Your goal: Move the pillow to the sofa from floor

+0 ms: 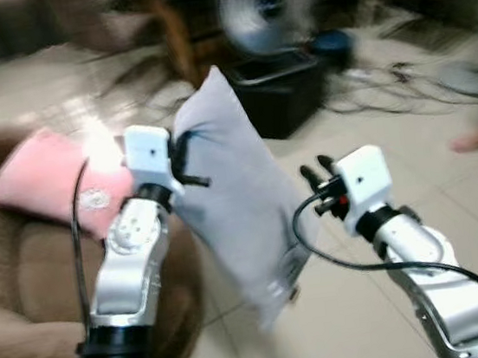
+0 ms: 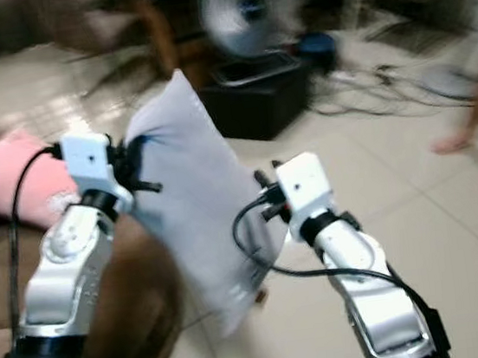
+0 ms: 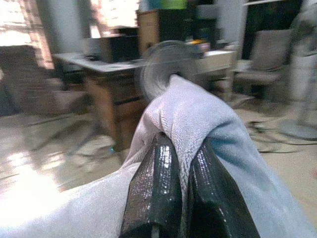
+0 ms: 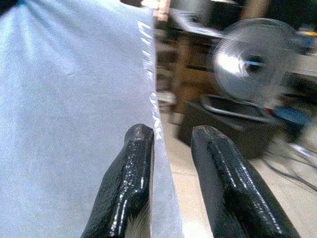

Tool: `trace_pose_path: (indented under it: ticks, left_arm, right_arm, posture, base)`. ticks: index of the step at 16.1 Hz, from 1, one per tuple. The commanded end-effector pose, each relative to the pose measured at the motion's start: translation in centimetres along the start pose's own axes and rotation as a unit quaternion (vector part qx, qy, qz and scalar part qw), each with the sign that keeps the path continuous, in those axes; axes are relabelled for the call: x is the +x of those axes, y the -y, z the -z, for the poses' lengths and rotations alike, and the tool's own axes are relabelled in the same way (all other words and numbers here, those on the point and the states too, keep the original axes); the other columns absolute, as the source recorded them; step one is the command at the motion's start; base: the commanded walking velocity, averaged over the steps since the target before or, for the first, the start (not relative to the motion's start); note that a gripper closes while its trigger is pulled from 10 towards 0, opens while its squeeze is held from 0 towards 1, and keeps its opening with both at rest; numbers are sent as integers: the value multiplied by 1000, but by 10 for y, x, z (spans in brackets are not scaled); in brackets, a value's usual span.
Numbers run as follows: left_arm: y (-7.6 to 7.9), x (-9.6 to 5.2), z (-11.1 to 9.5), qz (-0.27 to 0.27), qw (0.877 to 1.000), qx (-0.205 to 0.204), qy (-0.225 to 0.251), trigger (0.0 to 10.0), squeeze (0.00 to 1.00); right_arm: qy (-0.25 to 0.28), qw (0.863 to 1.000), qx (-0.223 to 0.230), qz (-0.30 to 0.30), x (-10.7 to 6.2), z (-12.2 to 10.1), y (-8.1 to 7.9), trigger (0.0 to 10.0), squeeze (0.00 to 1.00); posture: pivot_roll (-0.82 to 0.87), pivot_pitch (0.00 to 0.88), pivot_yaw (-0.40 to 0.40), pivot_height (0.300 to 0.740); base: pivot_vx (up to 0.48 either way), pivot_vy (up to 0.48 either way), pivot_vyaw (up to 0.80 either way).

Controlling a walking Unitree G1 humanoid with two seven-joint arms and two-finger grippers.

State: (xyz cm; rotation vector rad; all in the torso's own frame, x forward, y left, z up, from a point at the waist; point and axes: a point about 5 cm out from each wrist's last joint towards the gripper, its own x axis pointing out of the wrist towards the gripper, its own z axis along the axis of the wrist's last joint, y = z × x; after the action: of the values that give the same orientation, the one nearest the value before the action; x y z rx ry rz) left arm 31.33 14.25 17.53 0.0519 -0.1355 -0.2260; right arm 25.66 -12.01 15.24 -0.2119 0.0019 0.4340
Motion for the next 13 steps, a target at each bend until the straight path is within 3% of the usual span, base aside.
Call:
trace_pose_path:
  ticks: [1, 4, 13]
  left_arm:
    - [3, 5, -14, 4, 999, 5, 35, 10000, 0]
    - [2, 5, -15, 0, 999, 10, 36, 10000, 0]
    - [5, 2, -15, 15, 999, 28, 34, 10000, 0]
  right_arm:
    - [-3, 1000, -7, -2, -4, 2, 3, 10000, 0]
    - [-7, 999, -21, -44, -5, 4, -3, 10000, 0]
    - [-5, 1000, -16, -19, -10, 6, 12, 10000, 0]
  posture:
    - [-108, 0, 39, 740]
    - [-102, 0, 31, 740]
    - [-96, 0, 39, 740]
  base:
    - [285, 0, 800]
    - [284, 0, 800]
    - [285, 0, 800]
